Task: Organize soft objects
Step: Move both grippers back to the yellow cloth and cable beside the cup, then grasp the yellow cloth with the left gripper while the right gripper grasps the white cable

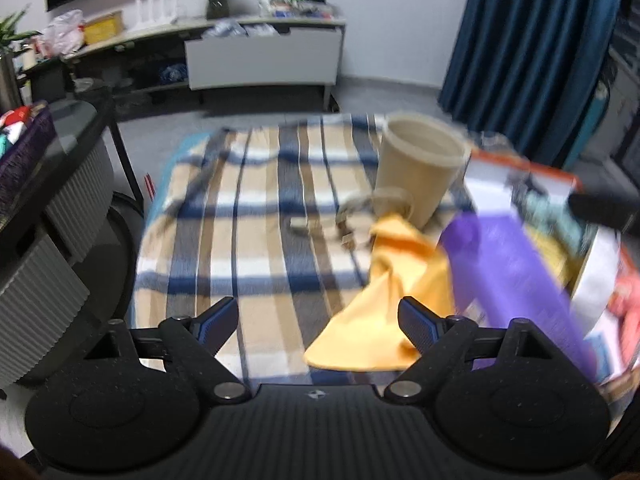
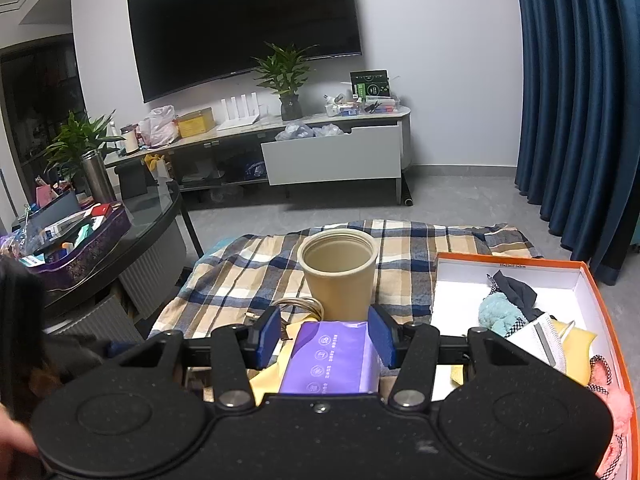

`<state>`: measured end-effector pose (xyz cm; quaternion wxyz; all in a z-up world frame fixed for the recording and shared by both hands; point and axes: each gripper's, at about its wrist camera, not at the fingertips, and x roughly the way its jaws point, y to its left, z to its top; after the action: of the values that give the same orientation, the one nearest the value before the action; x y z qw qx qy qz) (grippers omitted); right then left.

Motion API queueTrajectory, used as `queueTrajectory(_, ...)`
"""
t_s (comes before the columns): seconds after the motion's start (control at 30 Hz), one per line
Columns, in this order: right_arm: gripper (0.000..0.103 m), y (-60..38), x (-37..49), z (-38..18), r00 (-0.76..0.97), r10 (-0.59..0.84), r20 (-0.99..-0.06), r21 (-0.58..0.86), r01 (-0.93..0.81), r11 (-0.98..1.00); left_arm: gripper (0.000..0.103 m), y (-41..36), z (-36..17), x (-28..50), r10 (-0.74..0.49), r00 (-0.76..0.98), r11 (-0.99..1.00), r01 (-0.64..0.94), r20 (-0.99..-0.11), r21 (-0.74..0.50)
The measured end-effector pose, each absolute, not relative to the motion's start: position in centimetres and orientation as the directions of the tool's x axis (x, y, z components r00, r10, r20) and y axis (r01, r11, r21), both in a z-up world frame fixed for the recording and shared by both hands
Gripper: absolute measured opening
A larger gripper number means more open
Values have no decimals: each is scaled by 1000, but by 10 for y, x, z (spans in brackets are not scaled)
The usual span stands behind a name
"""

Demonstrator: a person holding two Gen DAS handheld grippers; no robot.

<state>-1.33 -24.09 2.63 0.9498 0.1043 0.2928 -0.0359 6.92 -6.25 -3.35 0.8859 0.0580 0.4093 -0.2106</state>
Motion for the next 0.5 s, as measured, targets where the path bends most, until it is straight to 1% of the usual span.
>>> queueTrajectory(0.1, 61, -242, -13, 26, 825, -16, -565, 170, 135, 976, 89, -65, -49, 74, -366, 544, 879, 468, -756, -88)
queueTrajectory(0.2, 61, -245, -12, 25, 822, -23, -569, 169, 144, 975, 89, -73, -59, 75, -428, 521, 828, 553, -739, -90)
queueTrajectory(0.27, 61, -247, -11, 24, 819, -28, -573, 167, 151, 974, 90, -78, -67, 78, -452, 507, 788, 612, -734, -63)
queueTrajectory(0.33, 61, -251, -12, 24, 819, -37, -573, 164, 158, 974, 89, -82, -77, 82, -447, 504, 752, 659, -739, -4)
queueTrajectory(0.4, 61, -254, -11, 23, 817, -44, -574, 166, 169, 972, 88, -81, -85, 88, -485, 486, 712, 702, -727, -5)
queueTrajectory(0.5, 61, -259, -8, 20, 813, -54, -580, 170, 186, 968, 88, -81, -89, 95, -561, 467, 661, 750, -684, -29)
